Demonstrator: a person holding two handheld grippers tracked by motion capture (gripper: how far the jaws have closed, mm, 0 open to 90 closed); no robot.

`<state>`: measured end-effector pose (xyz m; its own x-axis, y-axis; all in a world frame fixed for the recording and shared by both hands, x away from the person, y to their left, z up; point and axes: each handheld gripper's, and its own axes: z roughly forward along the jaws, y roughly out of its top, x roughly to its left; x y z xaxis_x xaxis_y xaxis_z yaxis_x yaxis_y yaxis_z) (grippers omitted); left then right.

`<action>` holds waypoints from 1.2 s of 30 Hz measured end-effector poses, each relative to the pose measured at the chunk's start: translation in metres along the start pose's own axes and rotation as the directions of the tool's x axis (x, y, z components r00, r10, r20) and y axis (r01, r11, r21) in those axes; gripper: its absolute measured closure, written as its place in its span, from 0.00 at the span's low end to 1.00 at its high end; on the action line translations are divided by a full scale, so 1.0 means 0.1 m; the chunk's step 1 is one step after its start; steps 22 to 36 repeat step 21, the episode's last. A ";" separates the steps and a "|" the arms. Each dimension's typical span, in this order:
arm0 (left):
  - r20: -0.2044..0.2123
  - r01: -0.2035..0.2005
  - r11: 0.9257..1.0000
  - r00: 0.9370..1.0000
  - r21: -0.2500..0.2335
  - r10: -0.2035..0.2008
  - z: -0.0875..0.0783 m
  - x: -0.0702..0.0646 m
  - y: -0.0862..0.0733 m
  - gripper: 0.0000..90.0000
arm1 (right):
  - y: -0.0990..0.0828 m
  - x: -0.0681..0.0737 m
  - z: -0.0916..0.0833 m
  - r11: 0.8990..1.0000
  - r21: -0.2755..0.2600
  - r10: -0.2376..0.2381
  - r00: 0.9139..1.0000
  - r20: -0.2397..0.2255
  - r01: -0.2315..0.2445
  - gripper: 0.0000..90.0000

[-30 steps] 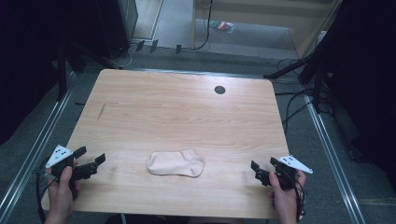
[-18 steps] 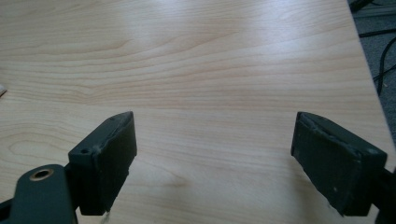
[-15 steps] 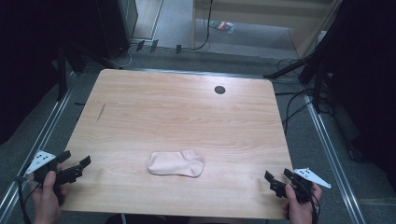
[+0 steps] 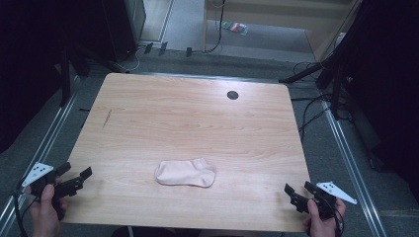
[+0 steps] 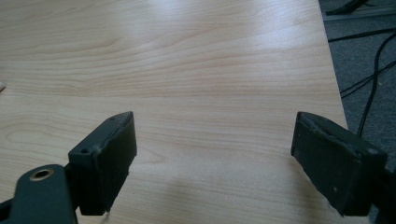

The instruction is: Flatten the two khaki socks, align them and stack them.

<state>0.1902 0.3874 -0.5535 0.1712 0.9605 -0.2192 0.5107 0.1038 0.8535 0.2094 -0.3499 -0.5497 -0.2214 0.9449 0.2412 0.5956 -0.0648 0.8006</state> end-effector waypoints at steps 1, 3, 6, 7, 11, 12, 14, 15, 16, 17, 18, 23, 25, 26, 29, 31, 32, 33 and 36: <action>0.003 -0.003 1.000 1.000 0.002 0.003 0.00 0.00 0.00 0.15 | 0.00 -0.01 0.00 1.000 -0.001 0.002 1.000 -0.002 -0.002 0.16; 0.002 0.004 1.000 1.000 0.001 -0.004 0.00 0.00 0.00 0.15 | 0.00 -0.02 -0.01 1.000 -0.004 0.018 1.000 0.003 -0.018 0.16; 0.001 0.008 1.000 1.000 -0.006 -0.008 -0.01 0.00 -0.01 0.15 | 0.00 -0.03 -0.01 1.000 0.003 0.031 0.999 0.017 -0.031 0.16; -0.002 0.009 1.000 1.000 -0.009 -0.009 -0.01 0.00 -0.01 0.15 | -0.01 -0.03 -0.01 1.000 0.005 0.031 0.999 0.026 -0.031 0.16; -0.008 -0.001 1.000 1.000 -0.005 0.001 -0.01 -0.02 -0.01 0.14 | -0.06 0.02 0.00 1.000 0.031 -0.010 0.998 0.054 0.008 0.16; -0.006 -0.003 1.000 1.000 -0.001 0.003 -0.01 -0.02 -0.01 0.14 | -0.06 0.03 0.00 0.999 0.034 -0.027 0.998 0.059 0.025 0.16; -0.007 -0.006 1.000 1.000 0.003 0.006 0.00 -0.02 -0.01 0.13 | -0.06 0.05 0.00 0.998 0.033 -0.052 0.997 0.060 0.050 0.16; -0.007 -0.005 1.000 1.000 0.000 0.005 0.00 -0.02 -0.01 0.13 | -0.06 0.06 0.00 0.998 0.035 -0.054 0.997 0.057 0.053 0.16; -0.006 -0.002 1.000 1.000 0.000 0.002 0.00 -0.02 -0.01 0.13 | -0.06 0.05 0.00 0.998 0.035 -0.049 0.997 0.055 0.047 0.16; -0.003 0.003 1.000 1.000 0.001 -0.003 -0.01 -0.01 -0.01 0.13 | -0.06 0.04 0.00 0.999 0.032 -0.037 0.998 0.056 0.036 0.16; -0.003 0.007 1.000 1.000 0.000 -0.007 0.00 -0.01 -0.01 0.13 | -0.06 0.03 0.00 0.999 0.026 -0.024 0.998 0.053 0.023 0.16; -0.001 0.008 1.000 1.000 0.000 -0.008 0.01 0.00 0.00 0.13 | -0.06 0.01 -0.02 1.000 0.013 -0.013 0.999 0.053 0.012 0.16; -0.001 0.008 1.000 1.000 0.000 -0.008 0.01 0.00 0.00 0.13 | -0.06 0.01 -0.02 1.000 0.013 -0.013 0.999 0.053 0.012 0.16; -0.001 0.008 1.000 1.000 0.000 -0.008 0.01 0.00 0.00 0.13 | -0.06 0.01 -0.02 1.000 0.013 -0.013 0.999 0.053 0.012 0.16; -0.001 0.008 1.000 1.000 0.000 -0.008 0.01 0.00 0.00 0.13 | -0.06 0.01 -0.02 1.000 0.013 -0.013 0.999 0.053 0.012 0.16; -0.001 0.008 1.000 1.000 0.000 -0.008 0.01 0.00 0.00 0.13 | -0.06 0.01 -0.02 1.000 0.013 -0.013 0.999 0.053 0.012 0.16; -0.001 0.008 1.000 1.000 0.000 -0.008 0.01 0.00 0.00 0.13 | -0.06 0.01 -0.02 1.000 0.013 -0.013 0.999 0.053 0.012 0.16; -0.001 0.008 1.000 1.000 0.000 -0.008 0.01 0.00 0.00 0.13 | -0.06 0.01 -0.02 1.000 0.013 -0.013 0.999 0.053 0.012 0.16; -0.001 0.008 1.000 1.000 0.000 -0.008 0.01 0.00 0.00 0.13 | -0.06 0.01 -0.02 1.000 0.013 -0.013 0.999 0.053 0.012 0.16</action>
